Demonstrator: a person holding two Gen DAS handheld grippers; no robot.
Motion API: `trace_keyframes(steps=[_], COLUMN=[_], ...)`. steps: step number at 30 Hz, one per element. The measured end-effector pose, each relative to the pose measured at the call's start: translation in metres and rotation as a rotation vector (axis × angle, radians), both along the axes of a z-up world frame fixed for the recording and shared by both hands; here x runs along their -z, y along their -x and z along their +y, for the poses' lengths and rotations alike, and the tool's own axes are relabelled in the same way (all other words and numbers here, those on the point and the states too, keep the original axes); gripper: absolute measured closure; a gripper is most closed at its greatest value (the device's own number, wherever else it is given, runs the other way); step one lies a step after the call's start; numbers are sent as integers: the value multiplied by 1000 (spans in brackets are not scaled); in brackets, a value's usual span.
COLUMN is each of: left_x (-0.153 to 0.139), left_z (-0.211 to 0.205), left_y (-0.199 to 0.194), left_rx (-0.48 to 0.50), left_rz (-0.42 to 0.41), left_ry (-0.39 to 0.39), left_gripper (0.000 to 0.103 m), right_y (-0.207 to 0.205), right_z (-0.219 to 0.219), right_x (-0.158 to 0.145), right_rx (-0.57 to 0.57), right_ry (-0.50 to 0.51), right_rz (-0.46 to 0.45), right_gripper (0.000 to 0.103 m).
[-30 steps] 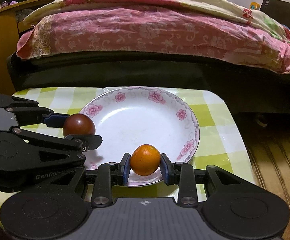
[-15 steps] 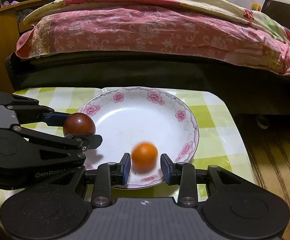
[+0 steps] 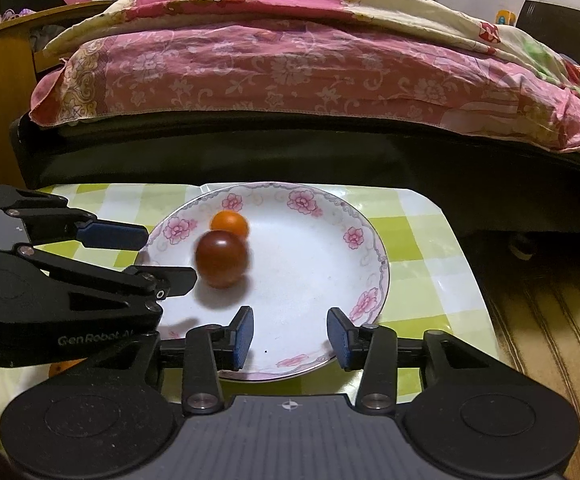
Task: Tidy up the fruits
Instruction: 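Open the right gripper to drop the mandarin while the left gripper releases the dark tomato into the bowl, then move both open grippers back to the remaining fruits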
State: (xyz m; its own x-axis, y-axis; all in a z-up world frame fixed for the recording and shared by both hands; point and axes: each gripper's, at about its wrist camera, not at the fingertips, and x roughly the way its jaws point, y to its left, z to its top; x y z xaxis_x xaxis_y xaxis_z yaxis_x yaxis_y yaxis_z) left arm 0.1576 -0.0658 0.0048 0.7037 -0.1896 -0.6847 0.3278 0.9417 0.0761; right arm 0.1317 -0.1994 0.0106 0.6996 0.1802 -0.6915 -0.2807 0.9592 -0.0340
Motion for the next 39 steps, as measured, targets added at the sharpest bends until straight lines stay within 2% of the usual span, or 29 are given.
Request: trace_keyframes(steps=[11, 21, 31, 39], left_x=[-18, -31, -38, -29], left_z=[11, 21, 34, 51], left_y=[19, 57, 92, 114], left_rx=[-10, 13, 41, 49], left_rz=[-14, -7, 28, 80], left_ry=[18, 21, 17, -3], left_gripper=[48, 48, 47, 47], right_y=[12, 40, 71, 94], right_z=[4, 10, 19, 26], right_x=[-11, -22, -27, -21], right_rx=[-16, -41, -72, -104], right_ry=[-4, -8, -13, -21], right_rz=[-11, -7, 27, 79], right_gripper=[65, 65, 65, 64])
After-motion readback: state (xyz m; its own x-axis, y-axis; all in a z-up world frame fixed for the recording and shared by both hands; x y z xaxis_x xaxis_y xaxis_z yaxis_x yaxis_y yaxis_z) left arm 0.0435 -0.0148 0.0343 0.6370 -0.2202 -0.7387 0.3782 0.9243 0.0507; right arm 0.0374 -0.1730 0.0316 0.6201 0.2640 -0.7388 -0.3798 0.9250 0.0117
